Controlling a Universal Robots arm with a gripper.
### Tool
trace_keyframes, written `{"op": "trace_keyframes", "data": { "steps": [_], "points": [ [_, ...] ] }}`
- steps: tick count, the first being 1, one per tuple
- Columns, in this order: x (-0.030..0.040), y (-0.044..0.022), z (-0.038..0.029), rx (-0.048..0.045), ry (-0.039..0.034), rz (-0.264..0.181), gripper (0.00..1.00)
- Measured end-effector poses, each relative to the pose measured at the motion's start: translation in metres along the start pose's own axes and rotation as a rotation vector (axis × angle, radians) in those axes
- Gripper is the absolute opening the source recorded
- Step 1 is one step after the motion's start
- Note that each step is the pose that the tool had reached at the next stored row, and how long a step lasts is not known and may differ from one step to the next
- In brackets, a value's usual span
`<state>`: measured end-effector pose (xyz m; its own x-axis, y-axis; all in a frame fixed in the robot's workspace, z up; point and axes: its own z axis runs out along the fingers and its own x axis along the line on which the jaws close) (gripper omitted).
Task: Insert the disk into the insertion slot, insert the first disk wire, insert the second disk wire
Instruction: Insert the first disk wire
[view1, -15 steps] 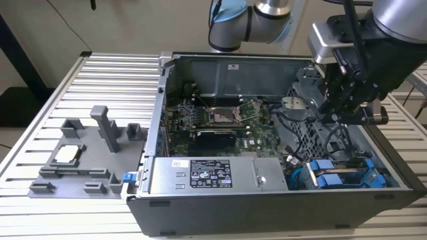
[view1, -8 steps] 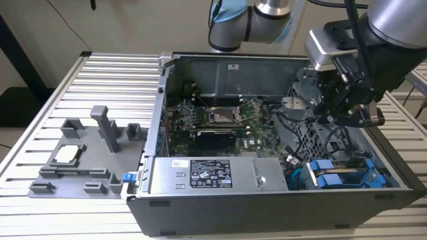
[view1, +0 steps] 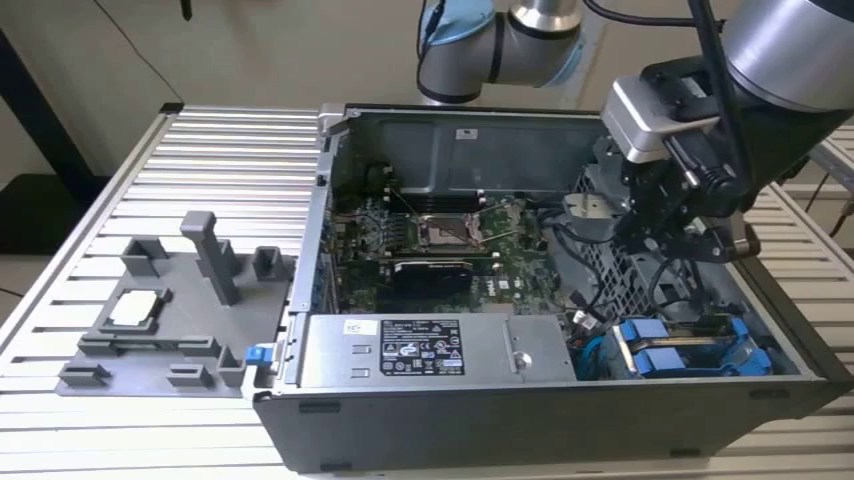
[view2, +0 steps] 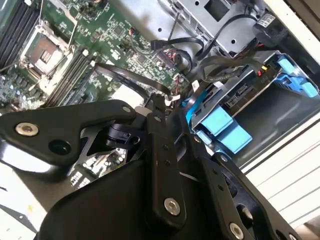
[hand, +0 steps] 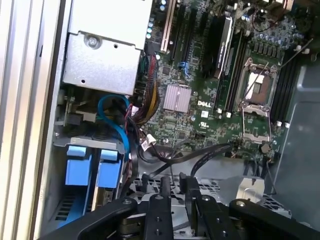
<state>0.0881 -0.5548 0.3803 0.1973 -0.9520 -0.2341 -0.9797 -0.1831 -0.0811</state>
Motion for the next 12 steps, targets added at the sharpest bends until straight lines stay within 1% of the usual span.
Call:
{"op": "trace_keyframes", "data": {
  "steps": [2,4,7,9,12],
  "points": [
    [-0.0011,0.0019,0.0017,-0.0003,-0.0005,-0.008,0.27],
    [-0.0022,0.0033,0.0027,0.0023,-0.0006,-0.01,0.27],
    [-0.0029,0.0041,0.0029,0.0063,-0.0045,-0.011,0.27],
    [-0.0032,0.0044,0.0029,0.0096,-0.0094,-0.011,0.27],
    [-0.0039,0.0051,0.004,0.0127,-0.0095,-0.012,0.27]
  ]
}}
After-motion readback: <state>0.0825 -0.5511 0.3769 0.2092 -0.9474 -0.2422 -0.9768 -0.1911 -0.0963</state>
